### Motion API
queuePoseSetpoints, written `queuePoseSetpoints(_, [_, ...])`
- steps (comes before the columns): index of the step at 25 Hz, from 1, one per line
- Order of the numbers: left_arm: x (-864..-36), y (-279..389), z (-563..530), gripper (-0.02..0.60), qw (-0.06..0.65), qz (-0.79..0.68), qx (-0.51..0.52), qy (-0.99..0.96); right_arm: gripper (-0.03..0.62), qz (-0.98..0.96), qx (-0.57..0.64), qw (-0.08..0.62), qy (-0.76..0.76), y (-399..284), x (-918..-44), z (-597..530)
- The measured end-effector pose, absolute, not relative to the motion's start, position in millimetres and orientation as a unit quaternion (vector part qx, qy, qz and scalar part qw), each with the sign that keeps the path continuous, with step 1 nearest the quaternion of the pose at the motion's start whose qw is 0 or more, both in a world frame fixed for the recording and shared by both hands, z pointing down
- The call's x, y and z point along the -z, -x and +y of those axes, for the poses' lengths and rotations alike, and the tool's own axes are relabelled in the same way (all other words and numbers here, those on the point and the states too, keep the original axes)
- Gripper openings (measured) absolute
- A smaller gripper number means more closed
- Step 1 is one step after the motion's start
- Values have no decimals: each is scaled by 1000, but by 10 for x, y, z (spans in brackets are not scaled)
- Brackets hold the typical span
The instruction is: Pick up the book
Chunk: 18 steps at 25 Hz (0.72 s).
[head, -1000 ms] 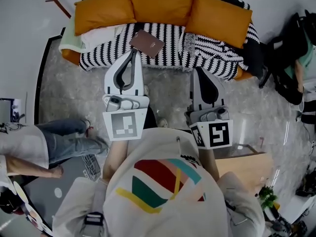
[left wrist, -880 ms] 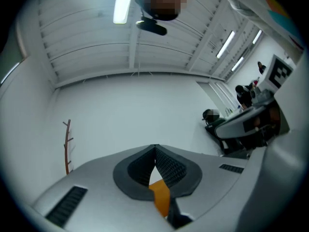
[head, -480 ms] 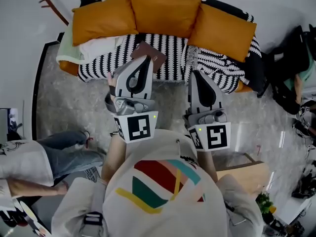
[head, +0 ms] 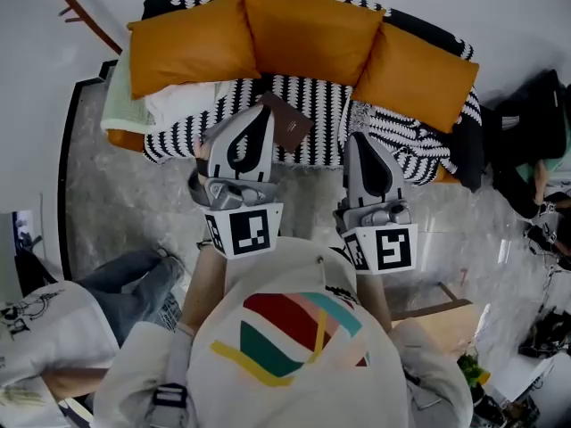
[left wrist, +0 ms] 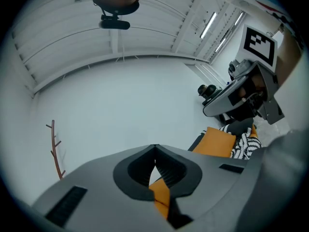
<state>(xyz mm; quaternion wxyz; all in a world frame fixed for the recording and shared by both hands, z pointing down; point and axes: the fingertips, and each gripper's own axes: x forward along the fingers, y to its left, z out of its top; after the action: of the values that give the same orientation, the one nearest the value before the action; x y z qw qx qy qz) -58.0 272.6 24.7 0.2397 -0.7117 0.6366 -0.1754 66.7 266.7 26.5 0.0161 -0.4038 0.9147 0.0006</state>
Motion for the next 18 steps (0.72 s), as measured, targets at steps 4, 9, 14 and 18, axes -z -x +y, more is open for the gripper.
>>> queuePoseSetpoints(4, [-369,895,2418,6,228,632,184,718,15,913,11,13,408,-404,-324,2381])
queuePoseSetpoints(9, [-522,1145,2059,6,215,620,191,730,15,899,39,-12,435,-325,-527,2066])
queuePoseSetpoints(14, [-707,1293,1744,6,192,624,200,731,15,889,58,-35,452,-404,-721,1840])
queuePoseSetpoints(18, [-794,1276,1486,6,182,629,207,727,15,891,69,-39,448,-466,-833,1546])
